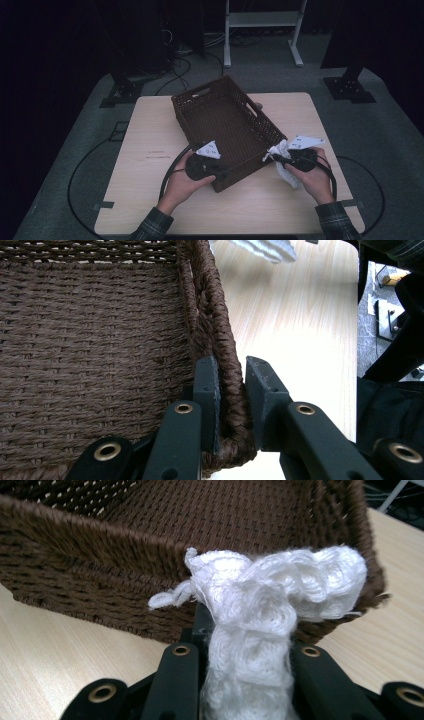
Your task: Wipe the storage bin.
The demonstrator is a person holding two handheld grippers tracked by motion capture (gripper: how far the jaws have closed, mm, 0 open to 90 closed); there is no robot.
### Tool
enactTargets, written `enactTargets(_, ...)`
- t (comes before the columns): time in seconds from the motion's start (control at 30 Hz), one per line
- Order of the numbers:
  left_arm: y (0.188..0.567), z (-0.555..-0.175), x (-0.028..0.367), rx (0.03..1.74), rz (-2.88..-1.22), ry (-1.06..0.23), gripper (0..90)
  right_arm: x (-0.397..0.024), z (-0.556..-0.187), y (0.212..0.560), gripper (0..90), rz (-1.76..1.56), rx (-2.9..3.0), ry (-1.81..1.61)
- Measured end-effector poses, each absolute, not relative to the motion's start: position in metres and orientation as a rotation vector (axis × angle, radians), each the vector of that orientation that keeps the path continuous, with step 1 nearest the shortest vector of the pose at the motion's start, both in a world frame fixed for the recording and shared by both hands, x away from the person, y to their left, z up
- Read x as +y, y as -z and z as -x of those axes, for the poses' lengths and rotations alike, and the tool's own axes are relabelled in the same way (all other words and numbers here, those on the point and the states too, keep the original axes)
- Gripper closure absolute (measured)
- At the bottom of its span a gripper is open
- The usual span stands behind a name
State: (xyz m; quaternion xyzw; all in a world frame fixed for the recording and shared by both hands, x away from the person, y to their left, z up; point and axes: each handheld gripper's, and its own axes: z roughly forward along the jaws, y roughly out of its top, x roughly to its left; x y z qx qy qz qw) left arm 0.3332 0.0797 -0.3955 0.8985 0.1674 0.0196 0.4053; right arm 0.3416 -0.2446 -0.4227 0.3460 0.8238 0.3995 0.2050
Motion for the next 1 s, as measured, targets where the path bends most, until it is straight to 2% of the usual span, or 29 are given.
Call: enactTargets(1.0,0.395,-0.333,0.079,0.433,-2.269,-0.053,75.3,-0.229,-0.359,0.478,73.7,-1.029,2.493,-0.970)
